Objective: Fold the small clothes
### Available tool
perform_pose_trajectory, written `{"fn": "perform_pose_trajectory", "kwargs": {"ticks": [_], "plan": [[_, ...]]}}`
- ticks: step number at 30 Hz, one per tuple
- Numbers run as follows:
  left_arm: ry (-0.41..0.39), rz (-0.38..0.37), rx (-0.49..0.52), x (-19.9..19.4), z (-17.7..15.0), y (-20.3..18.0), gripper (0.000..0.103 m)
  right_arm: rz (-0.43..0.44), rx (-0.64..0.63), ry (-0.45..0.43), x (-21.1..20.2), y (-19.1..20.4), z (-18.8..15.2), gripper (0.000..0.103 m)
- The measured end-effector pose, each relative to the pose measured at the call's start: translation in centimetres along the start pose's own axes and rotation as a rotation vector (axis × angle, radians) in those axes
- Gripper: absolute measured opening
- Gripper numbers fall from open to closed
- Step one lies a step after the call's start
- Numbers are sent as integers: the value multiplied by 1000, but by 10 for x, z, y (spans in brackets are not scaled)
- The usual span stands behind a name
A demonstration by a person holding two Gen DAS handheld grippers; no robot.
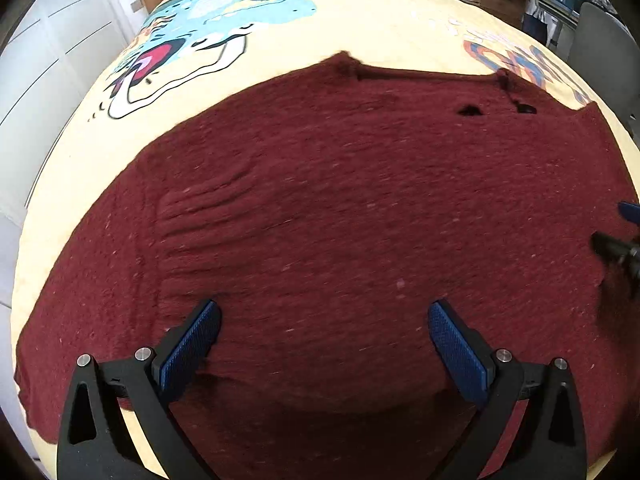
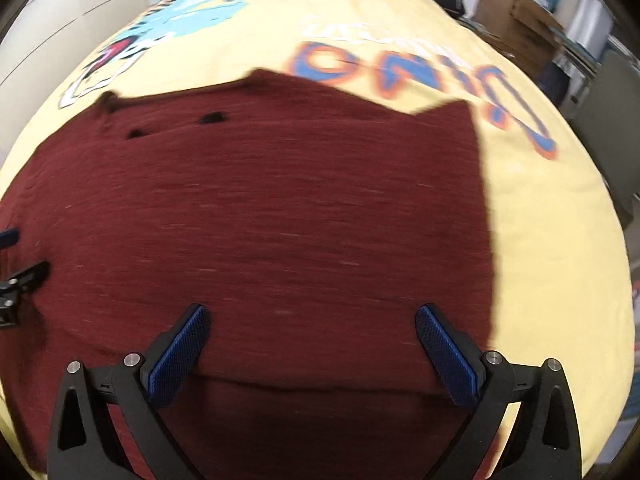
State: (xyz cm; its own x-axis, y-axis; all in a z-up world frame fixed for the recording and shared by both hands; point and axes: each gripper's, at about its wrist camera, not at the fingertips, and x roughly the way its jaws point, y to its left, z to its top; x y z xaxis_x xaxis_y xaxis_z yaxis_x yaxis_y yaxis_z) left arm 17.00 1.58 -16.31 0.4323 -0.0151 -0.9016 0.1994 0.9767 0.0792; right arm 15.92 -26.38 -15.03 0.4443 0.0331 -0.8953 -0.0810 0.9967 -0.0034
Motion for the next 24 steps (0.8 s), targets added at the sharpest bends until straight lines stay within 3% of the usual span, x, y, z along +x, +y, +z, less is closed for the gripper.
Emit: {"fn": "perform_pose_trajectory", "kwargs": {"ticks": [6,15,20,24], "plan": [[-10,-19,-34,3,-3,6,102,17,-5,17,4,-9,-6,103],[-35,16,-55,1,-3,1,102,-18,31,1,4,-2,-6,103],[-16,-1,-49,-13,-6,-4,102,-36,8,-9,-13,7,-4,103],[-37,-11,-60,-38,-3,6,102,6,32,-46,-40,11,-4,103]]}}
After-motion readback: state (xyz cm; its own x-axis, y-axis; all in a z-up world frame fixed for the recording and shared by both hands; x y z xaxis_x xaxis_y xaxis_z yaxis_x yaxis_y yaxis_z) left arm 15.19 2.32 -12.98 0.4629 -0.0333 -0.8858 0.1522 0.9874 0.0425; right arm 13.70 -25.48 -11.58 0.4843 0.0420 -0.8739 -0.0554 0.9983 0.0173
